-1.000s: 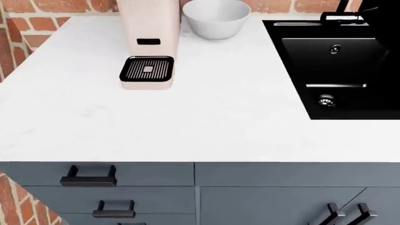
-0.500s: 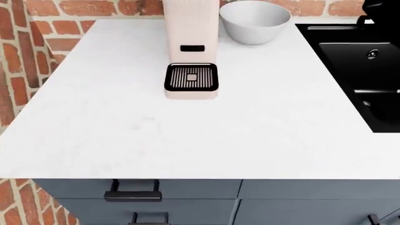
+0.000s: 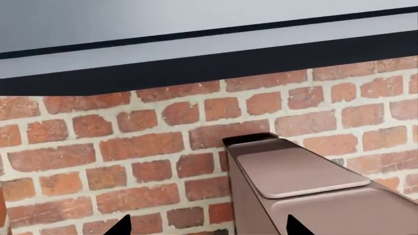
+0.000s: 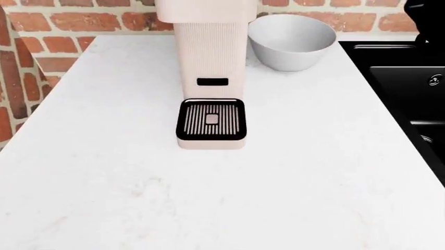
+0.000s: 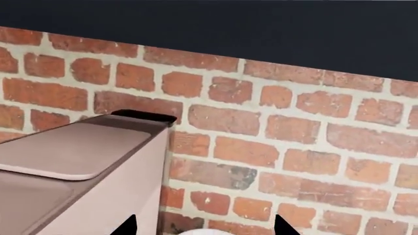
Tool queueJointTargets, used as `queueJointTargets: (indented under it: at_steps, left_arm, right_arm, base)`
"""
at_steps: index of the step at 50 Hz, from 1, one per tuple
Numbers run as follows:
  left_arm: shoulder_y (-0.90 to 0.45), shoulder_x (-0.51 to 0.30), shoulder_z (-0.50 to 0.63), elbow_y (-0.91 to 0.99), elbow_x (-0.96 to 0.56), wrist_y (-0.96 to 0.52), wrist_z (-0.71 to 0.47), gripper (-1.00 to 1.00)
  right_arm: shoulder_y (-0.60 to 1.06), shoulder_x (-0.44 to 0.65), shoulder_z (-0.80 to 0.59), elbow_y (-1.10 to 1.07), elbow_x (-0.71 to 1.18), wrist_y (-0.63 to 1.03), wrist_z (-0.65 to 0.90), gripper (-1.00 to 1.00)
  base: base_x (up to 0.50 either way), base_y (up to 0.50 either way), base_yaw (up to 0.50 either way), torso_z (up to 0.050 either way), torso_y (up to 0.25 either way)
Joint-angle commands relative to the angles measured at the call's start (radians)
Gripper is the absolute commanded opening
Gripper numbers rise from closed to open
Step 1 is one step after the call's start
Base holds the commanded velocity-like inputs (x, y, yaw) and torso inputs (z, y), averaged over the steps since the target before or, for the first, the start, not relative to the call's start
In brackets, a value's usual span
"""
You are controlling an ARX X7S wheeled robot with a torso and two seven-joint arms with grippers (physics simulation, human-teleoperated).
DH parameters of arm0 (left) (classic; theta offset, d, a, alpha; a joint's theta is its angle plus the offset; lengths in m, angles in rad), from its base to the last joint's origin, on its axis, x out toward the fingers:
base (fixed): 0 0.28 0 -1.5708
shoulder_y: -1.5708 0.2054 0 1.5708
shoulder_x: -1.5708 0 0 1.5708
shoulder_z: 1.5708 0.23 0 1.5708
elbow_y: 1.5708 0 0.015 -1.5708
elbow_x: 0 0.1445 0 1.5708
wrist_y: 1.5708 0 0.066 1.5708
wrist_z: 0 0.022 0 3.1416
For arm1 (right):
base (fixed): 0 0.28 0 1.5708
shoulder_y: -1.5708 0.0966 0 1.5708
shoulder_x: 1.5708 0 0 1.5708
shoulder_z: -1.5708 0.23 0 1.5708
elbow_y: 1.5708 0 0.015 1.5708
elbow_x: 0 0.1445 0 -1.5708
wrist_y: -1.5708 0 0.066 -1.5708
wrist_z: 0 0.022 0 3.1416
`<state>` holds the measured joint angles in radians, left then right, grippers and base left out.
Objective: Place the two vegetables and bowl onto the tray for setting up a vegetable dip station.
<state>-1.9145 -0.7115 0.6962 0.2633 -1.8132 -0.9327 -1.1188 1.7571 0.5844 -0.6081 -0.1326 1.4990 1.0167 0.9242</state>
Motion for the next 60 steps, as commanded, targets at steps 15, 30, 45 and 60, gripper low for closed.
queueJointTargets:
  at_steps: [15, 30, 45, 60]
  left_arm:
    - [-0.001, -0.004, 0.001, -0.002, -0.001, 0.001, -0.003, 1.0]
    - [-0.002, -0.004, 0.003, -0.003, 0.001, 0.001, -0.002, 1.0]
    - [-0.002, -0.001, 0.006, -0.002, 0.001, 0.001, -0.004, 1.0]
    - [0.0, -0.002, 0.008, -0.001, 0.003, 0.002, -0.001, 1.0]
  right_arm:
    - [-0.02, -0.004, -0.031, 0.134, -0.026, 0.003, 0.015, 1.0]
    - [-0.038, -0.02, -0.048, 0.41, -0.094, -0.047, -0.09, 1.0]
    - [0.031, -0.118, -0.086, 0.784, -0.199, -0.135, -0.285, 1.0]
    - [0.19, -0.372, -0.189, 1.439, -0.365, -0.268, -0.558, 1.0]
  base:
    - [0.0, 0.0, 0.0, 0.0, 0.0]
    - [0.0, 0.0, 0.0, 0.0, 0.0]
    - [0.0, 0.0, 0.0, 0.0, 0.0]
    - [0.0, 0.0, 0.0, 0.0, 0.0]
